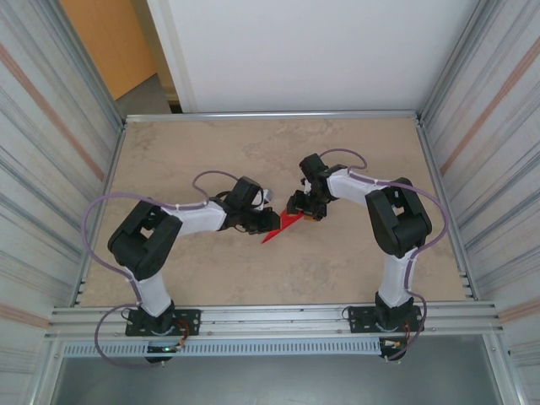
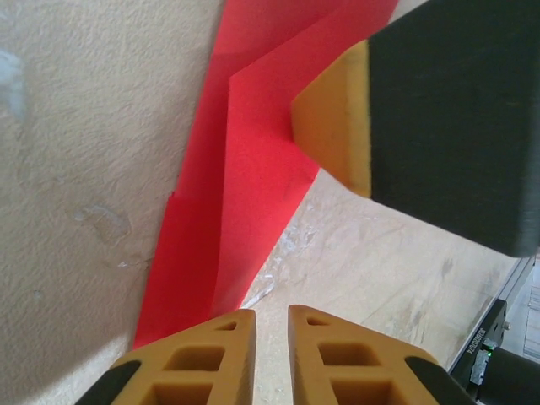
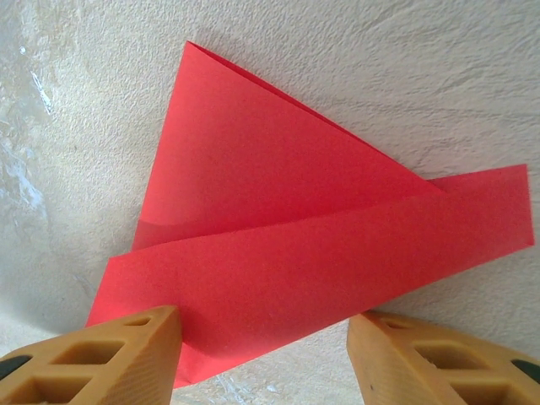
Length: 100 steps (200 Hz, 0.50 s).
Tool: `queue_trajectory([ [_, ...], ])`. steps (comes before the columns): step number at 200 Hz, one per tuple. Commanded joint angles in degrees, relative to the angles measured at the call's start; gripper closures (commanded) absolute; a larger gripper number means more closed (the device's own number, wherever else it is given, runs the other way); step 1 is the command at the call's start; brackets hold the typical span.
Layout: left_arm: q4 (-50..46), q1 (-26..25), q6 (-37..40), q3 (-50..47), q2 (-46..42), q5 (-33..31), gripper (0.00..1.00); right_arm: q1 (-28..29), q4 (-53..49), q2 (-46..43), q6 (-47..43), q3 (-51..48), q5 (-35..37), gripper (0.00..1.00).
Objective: Fold a paper plane with a square sheet of paper (pick it up from the middle)
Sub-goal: Fold the wing for the fifth time at the center of the table.
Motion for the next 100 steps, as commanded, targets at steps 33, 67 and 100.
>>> queue_trajectory([
  [33,-0.04,0.15,-0.67,1.76,2.54,-0.18,0.85,1.27,4.34,9.58,0.74,-3.97,3.32,0.44],
  [67,-0.12,0.29,-0.84,1.37,3.35,-0.98,0.86,1.28,4.18,10.06,0.68,-3.82,3.37,0.46],
  [100,-0.08,0.24,-1.06,1.09,3.69,-1.98,0.87,1.28,3.82,10.92,0.68,-3.37,2.67,0.48],
])
